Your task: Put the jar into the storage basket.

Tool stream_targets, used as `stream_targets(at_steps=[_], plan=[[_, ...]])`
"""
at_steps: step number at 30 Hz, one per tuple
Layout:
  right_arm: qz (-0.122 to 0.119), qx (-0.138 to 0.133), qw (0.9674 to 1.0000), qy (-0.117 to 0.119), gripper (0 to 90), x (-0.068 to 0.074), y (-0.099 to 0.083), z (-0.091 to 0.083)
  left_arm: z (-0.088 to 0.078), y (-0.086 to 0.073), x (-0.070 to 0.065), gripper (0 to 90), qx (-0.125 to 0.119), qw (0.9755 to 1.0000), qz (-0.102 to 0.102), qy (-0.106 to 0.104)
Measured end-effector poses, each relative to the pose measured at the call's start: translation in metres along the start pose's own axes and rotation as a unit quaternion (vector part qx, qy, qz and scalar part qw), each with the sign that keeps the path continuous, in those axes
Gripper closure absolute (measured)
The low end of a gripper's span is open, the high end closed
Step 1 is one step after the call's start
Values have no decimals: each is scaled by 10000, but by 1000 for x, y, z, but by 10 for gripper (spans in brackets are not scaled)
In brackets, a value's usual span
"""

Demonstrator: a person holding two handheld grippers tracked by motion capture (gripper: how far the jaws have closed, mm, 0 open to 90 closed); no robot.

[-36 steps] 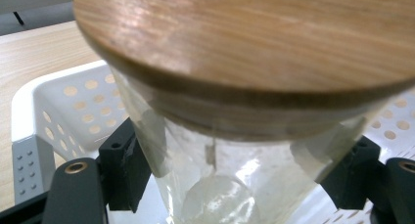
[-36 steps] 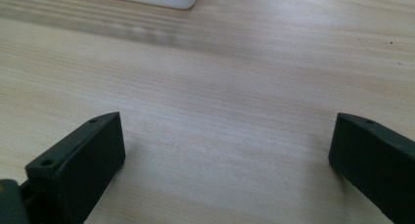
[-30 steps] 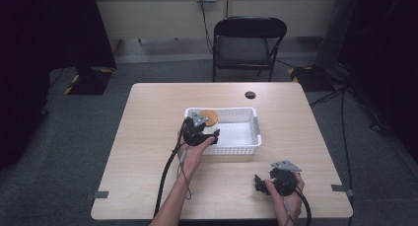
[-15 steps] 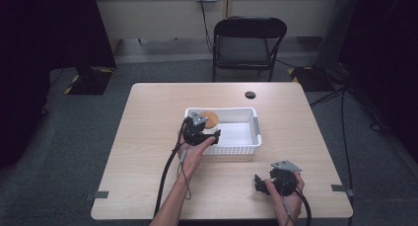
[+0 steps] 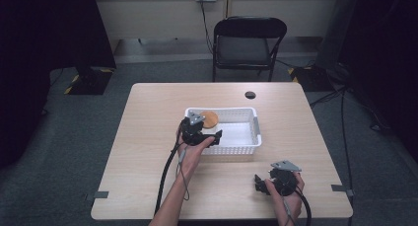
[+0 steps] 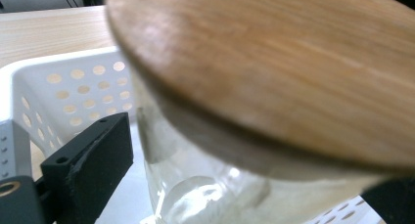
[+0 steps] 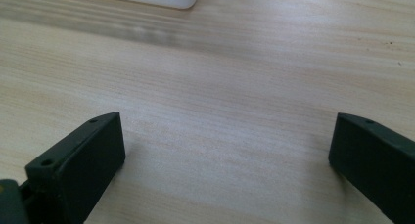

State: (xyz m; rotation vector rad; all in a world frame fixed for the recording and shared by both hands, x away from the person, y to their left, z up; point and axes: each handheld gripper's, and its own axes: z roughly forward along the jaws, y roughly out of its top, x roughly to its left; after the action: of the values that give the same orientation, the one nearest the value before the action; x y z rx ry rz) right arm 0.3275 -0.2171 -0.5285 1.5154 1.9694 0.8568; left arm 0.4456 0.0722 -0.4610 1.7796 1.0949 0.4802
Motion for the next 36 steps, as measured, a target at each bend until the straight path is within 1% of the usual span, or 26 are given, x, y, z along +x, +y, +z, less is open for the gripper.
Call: stream_targets(at_steps=[2,6,10,17,18,22,24,26,27,29,31,32,33,35,36], plan=[[-1,0,10000,0,0,0,0,0,-1,-1,0,27,-18,10000,10,6],[0,0,10000,0,0,0,0,0,-4,1,1,24,-67,10000,-58,33],[0,0,10000,0,0,0,0,0,-8,1,1,24,-115,9999,-40,48],[1,1,10000,0,0,0,0,0,-16,1,4,20,-139,9998,-134,-5],[0,0,10000,0,0,0,0,0,-17,1,5,15,-149,9998,-105,0],[0,0,10000,0,0,0,0,0,-22,2,5,12,-231,9996,-107,-92],[1,0,10000,0,0,0,0,0,-24,3,4,12,-253,9996,-68,-68],[0,0,10000,0,0,0,0,0,-27,3,3,12,-268,9996,-56,-102],[2,1,10000,0,0,0,0,0,-28,3,3,12,-276,9996,-60,-91],[0,0,10000,0,0,0,0,0,-32,4,2,12,-280,9996,-4,-53],[0,-1,10000,0,0,0,0,0,-36,4,2,12,-278,9996,-3,-111],[1,0,10000,0,0,0,0,0,-38,4,1,12,-290,9995,30,-128],[0,0,10000,0,0,0,0,0,-41,4,0,13,-325,9994,74,-101],[0,0,10000,0,0,0,0,0,-45,3,0,14,-382,9992,86,2],[0,-1,10000,0,0,0,0,0,-46,3,0,13,-406,9991,81,17]])
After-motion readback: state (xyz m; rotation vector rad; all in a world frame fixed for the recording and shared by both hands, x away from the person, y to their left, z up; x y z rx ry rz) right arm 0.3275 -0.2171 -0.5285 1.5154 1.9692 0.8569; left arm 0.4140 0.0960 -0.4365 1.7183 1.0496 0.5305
